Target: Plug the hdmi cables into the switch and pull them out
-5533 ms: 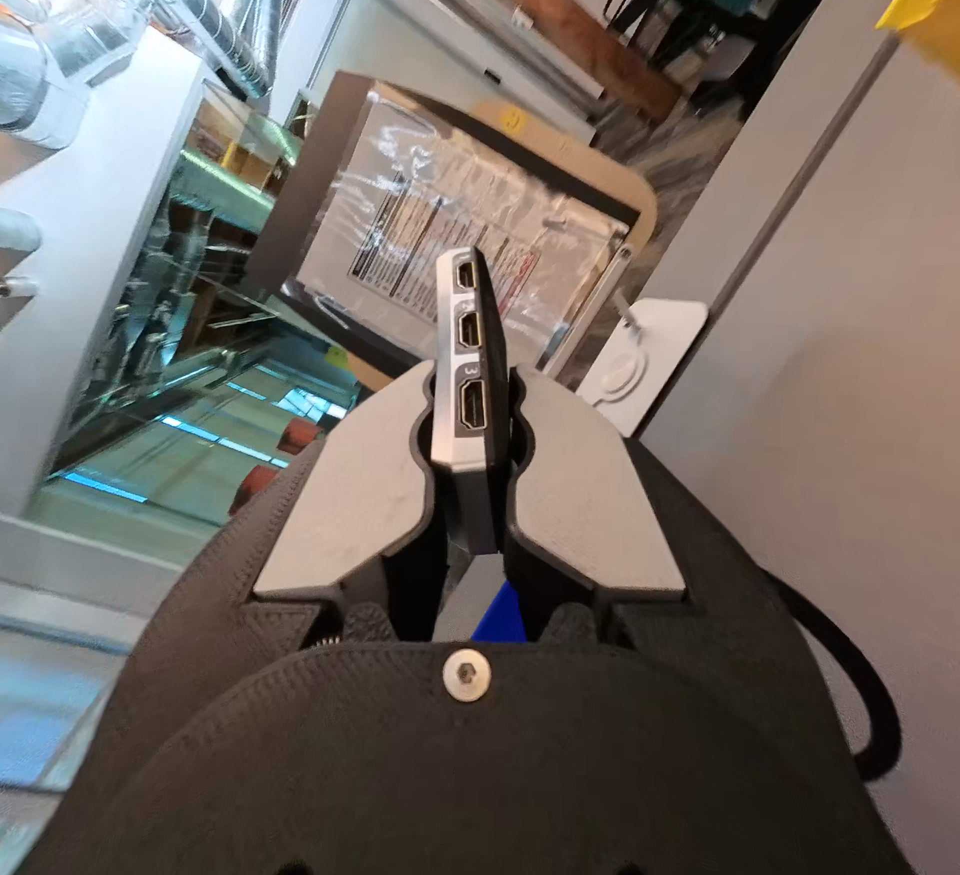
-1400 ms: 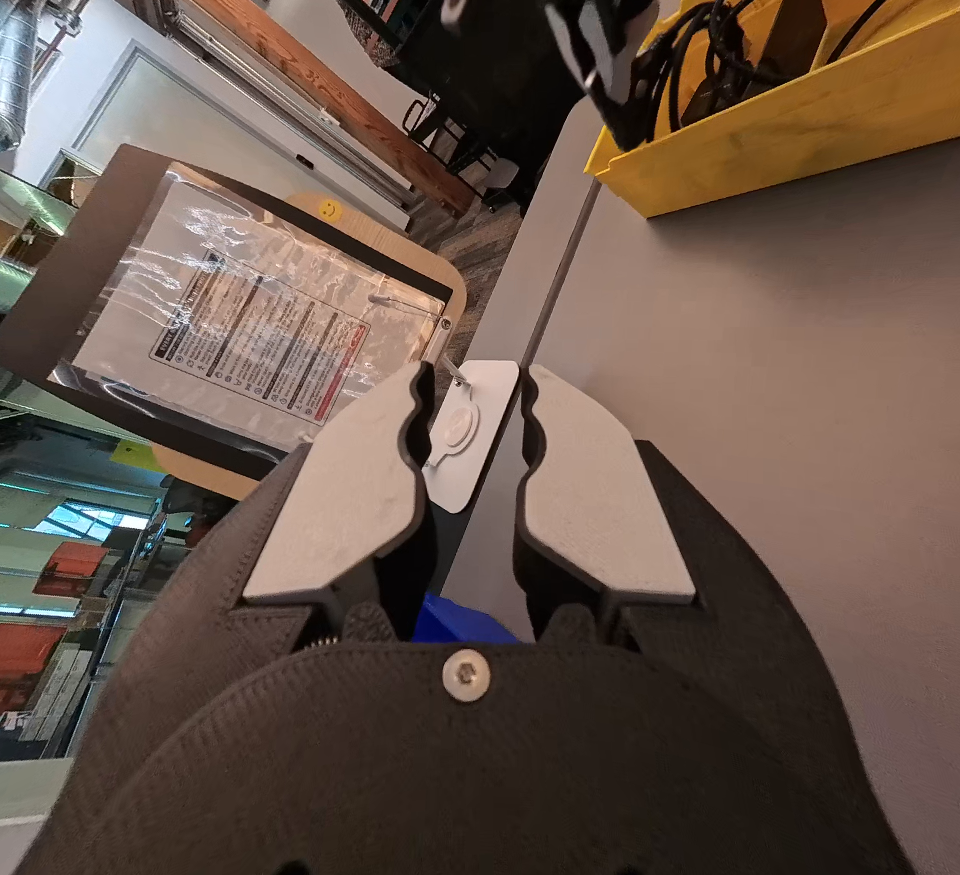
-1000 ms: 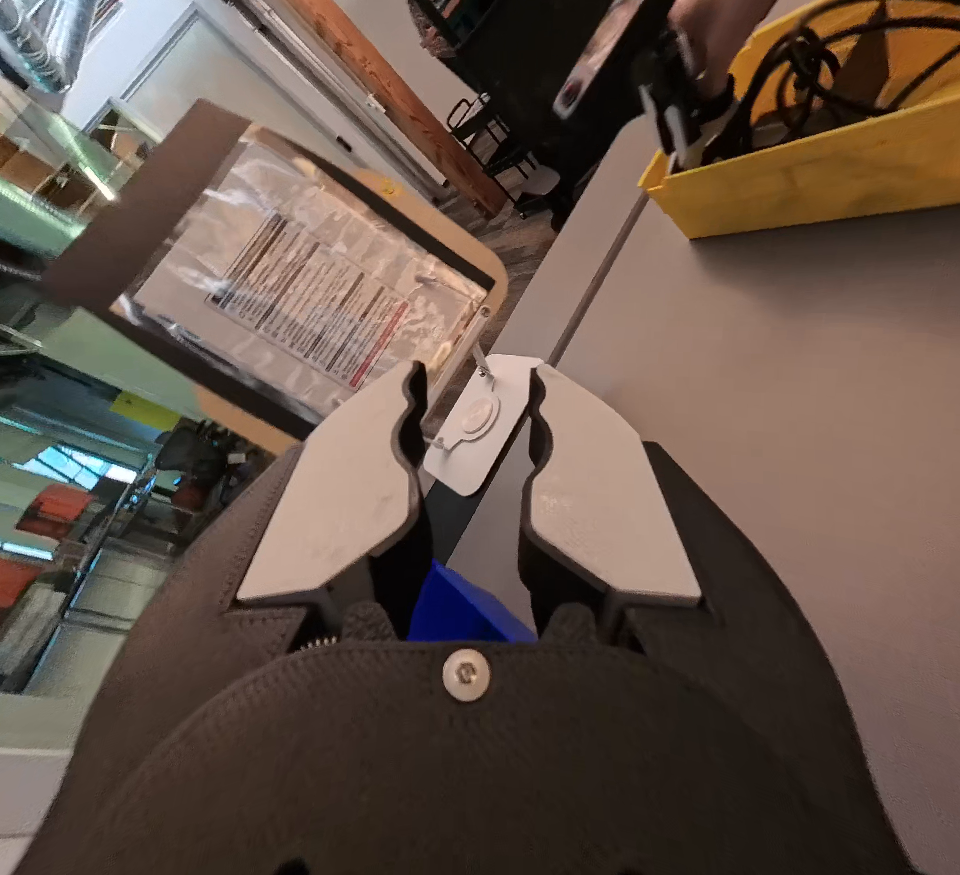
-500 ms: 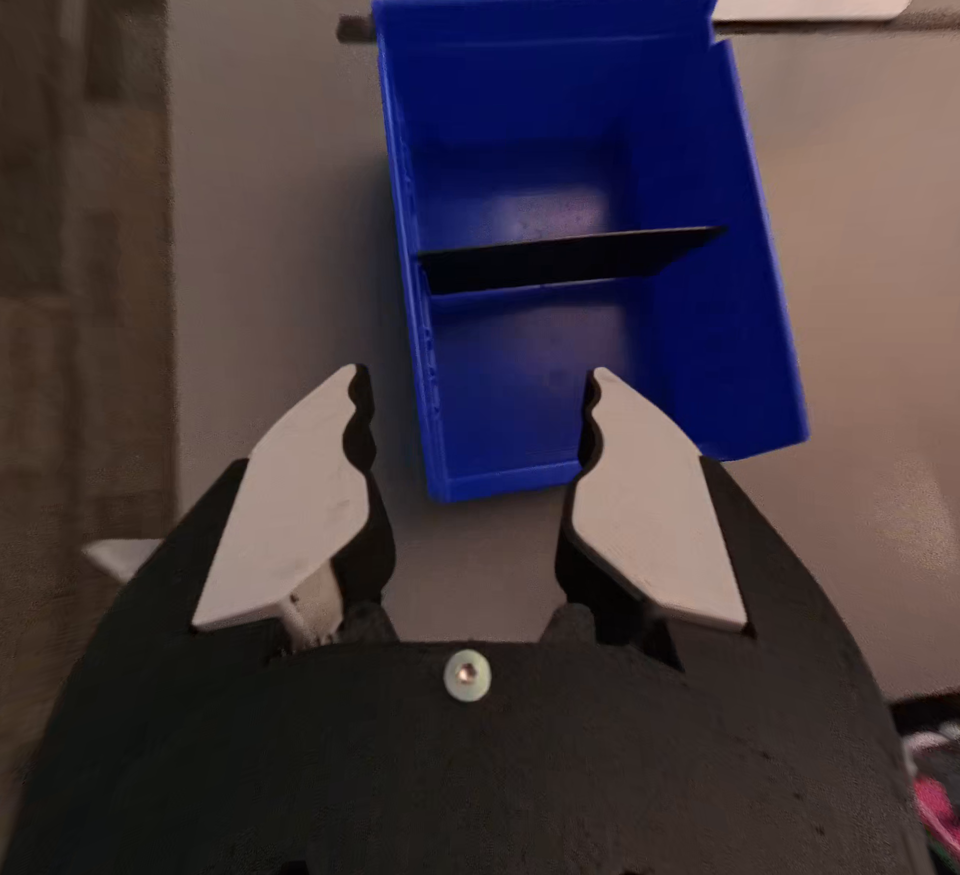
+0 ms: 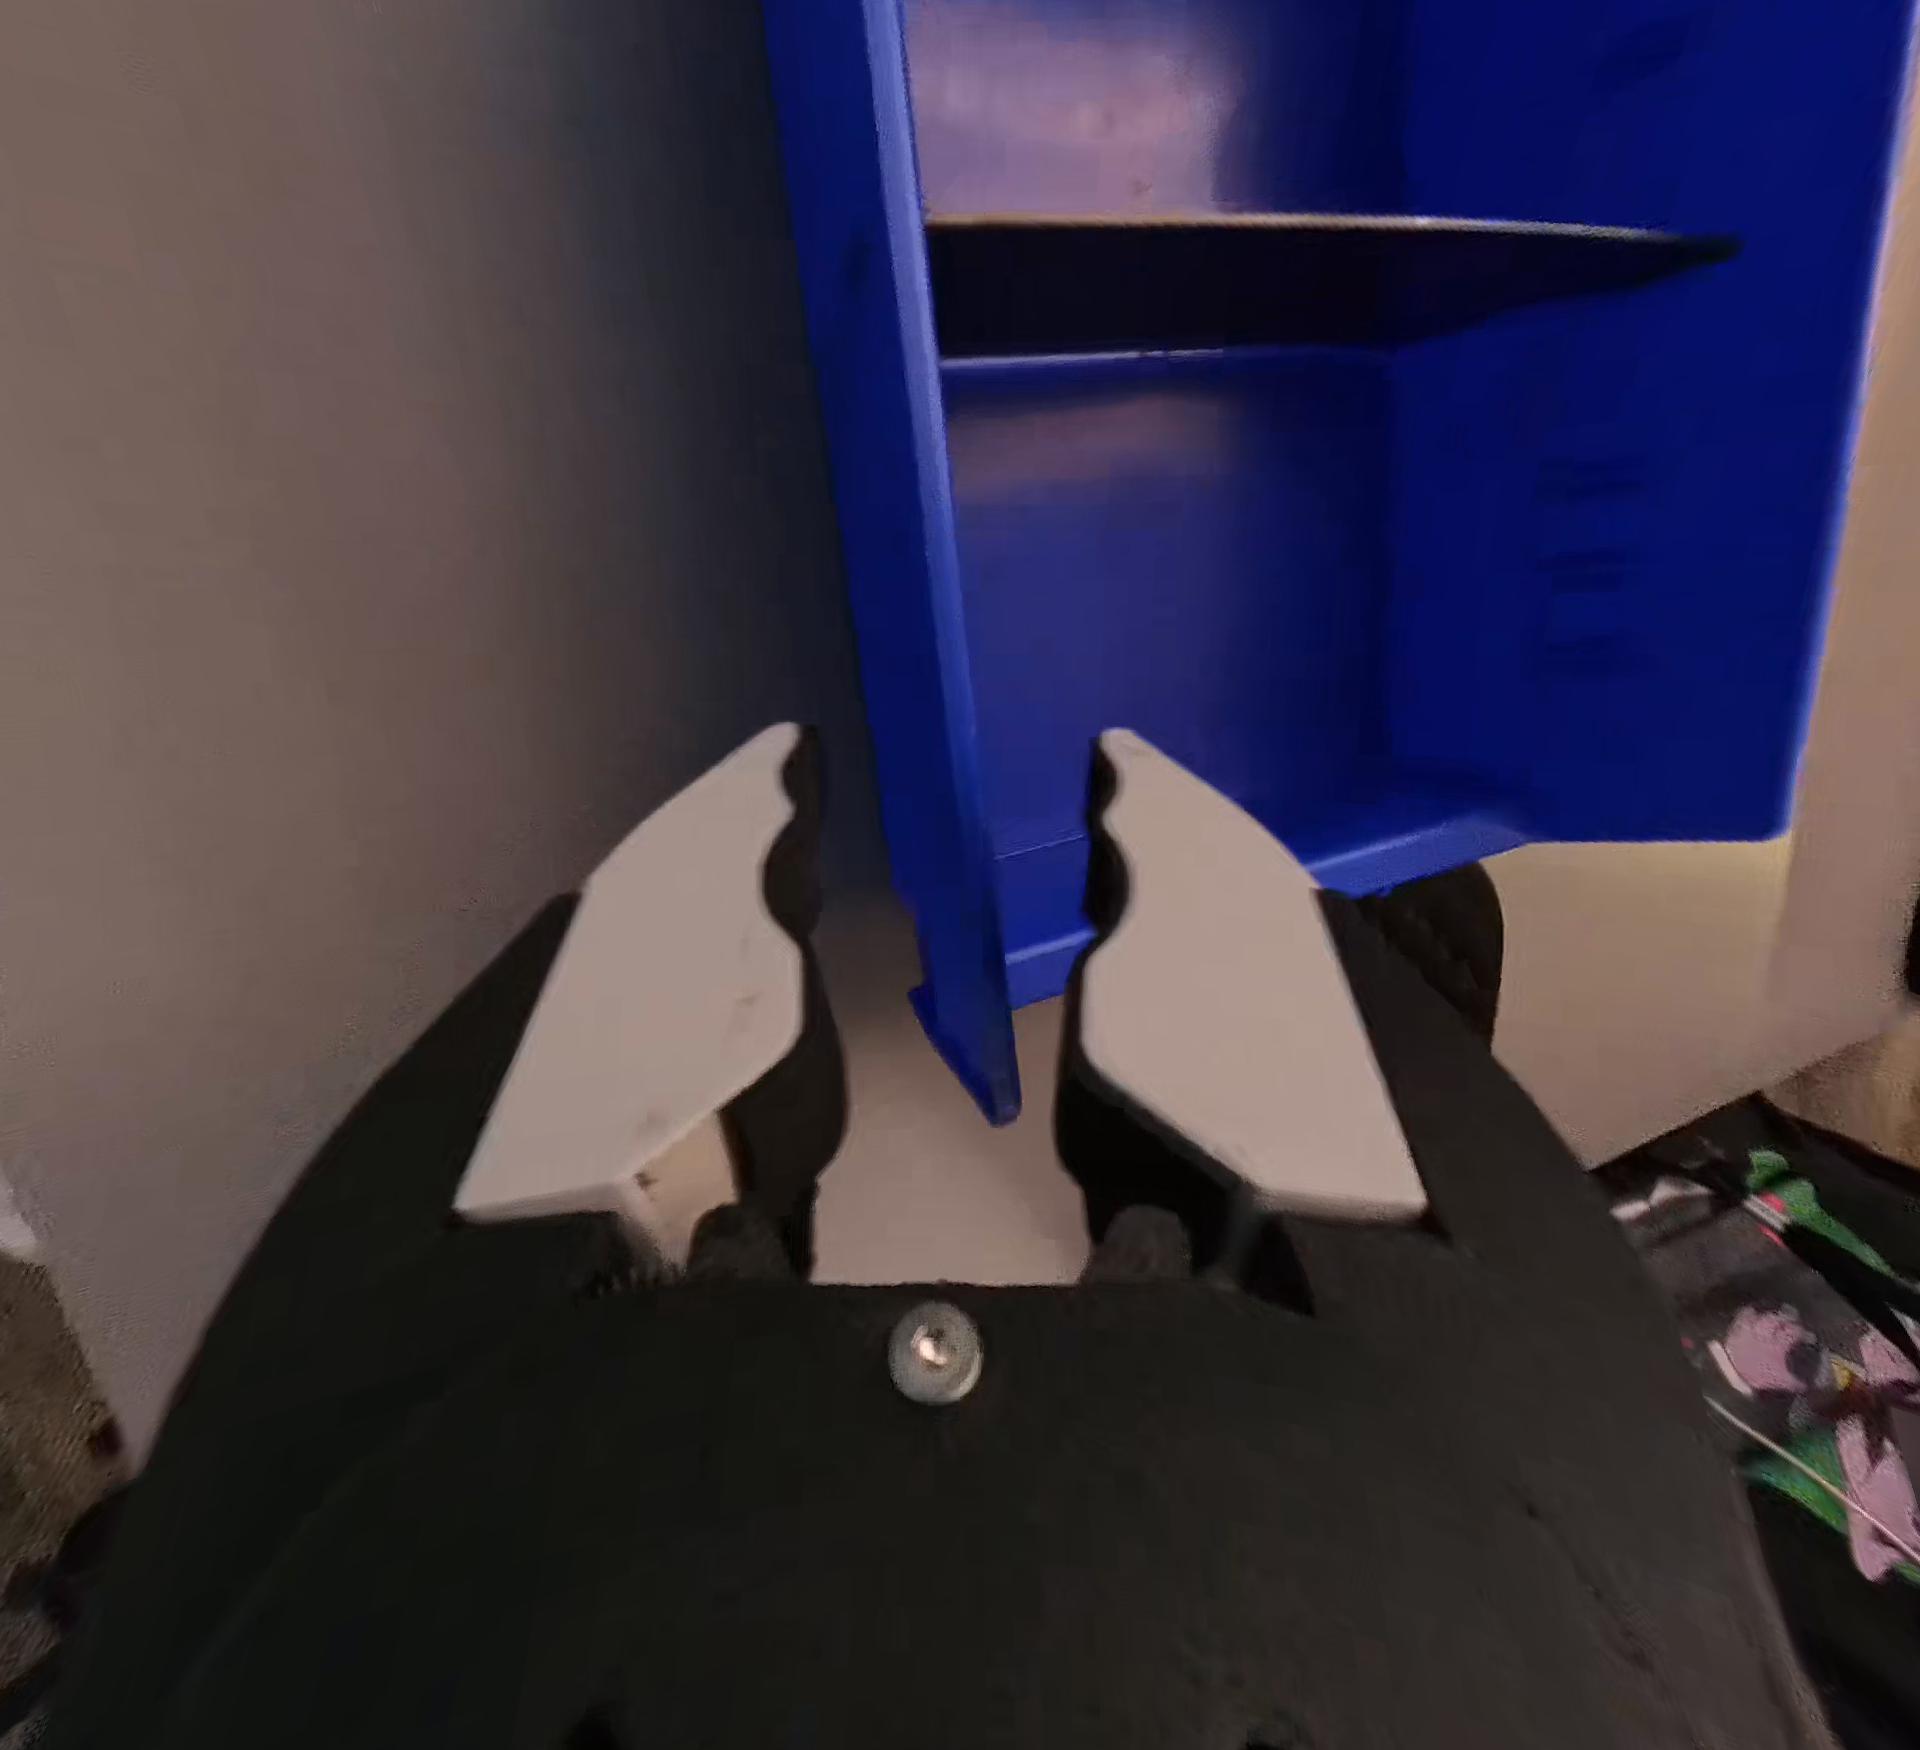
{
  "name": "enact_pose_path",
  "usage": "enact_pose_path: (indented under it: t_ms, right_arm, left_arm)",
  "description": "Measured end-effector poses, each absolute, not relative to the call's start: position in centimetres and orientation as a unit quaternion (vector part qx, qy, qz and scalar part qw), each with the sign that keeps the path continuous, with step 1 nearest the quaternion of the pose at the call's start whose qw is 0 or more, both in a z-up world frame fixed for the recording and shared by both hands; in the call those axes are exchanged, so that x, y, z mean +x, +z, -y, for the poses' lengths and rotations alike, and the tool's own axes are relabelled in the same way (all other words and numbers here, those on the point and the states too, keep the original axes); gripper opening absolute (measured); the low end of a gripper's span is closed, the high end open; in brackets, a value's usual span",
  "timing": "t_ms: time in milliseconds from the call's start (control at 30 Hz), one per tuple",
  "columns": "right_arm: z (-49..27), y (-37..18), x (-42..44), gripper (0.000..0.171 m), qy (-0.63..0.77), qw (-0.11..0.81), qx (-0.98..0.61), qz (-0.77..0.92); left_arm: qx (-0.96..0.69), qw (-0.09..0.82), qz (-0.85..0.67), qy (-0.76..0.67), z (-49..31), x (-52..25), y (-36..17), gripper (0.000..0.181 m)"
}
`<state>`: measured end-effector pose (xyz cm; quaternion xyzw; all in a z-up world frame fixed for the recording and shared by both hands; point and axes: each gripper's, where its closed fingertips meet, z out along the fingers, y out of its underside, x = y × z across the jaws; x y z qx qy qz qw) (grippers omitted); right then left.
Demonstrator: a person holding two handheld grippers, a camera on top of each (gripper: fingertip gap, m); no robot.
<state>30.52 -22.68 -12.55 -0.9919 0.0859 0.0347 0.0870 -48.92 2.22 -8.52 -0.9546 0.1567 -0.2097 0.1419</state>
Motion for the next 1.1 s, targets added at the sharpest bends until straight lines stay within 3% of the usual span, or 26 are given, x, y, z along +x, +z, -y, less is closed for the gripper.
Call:
enact_pose_path:
  t_ms: [33,100,233,400,600,800,900,967,1033,1100]
  right_arm:
    - [22.7,-12.5,30.3,0.007,0.021,0.082,-0.993,-0.083]
    - [22.3,-12.5,28.8,0.007,0.031,0.087,-0.993,-0.074]
    - [20.2,-12.5,25.6,0.007,0.041,0.118,-0.99,-0.072]
    - [17.1,-12.4,21.0,0.008,0.019,0.139,-0.989,-0.042]
    - [13.6,-12.4,15.1,0.009,0.016,0.161,-0.987,0.015]
    - [11.9,-11.6,12.7,0.014,0.022,0.206,-0.978,0.022]
    - [11.4,-6.7,14.1,0.026,-0.055,0.306,-0.95,0.002]
    - [10.7,-0.7,12.2,0.033,-0.087,0.433,-0.897,0.031]
    - [10.0,5.0,5.3,0.041,-0.024,0.572,-0.812,0.114]
    - [11.1,7.7,-4.4,0.048,0.112,0.632,-0.73,0.233]
  left_arm:
    - [-0.952,0.135,-0.161,-0.222,-2.5,-48.4,-8.8,0.031]
    - [-0.955,0.121,-0.175,-0.205,-3.0,-48.3,-9.8,0.017]
    - [-0.952,0.111,-0.241,-0.15,-2.8,-47.6,-10.1,0.013]
    - [-0.941,0.073,-0.311,-0.11,-2.3,-43.2,-10.2,0.018]
    - [-0.938,-0.003,-0.345,-0.044,-0.6,-37.4,-11.0,0.011]
    - [-0.912,-0.038,-0.407,-0.022,2.8,-33.0,-10.9,0.028]
    - [-0.912,-0.027,-0.409,-0.008,3.5,-33.5,-9.6,0.027]
    - [-0.915,0.008,-0.402,-0.005,3.5,-33.9,-8.0,0.027]
    - [-0.917,0.069,-0.393,-0.003,3.1,-33.8,-5.7,0.028]
    - [-0.907,0.158,-0.39,0.012,2.0,-33.3,-2.6,0.029]
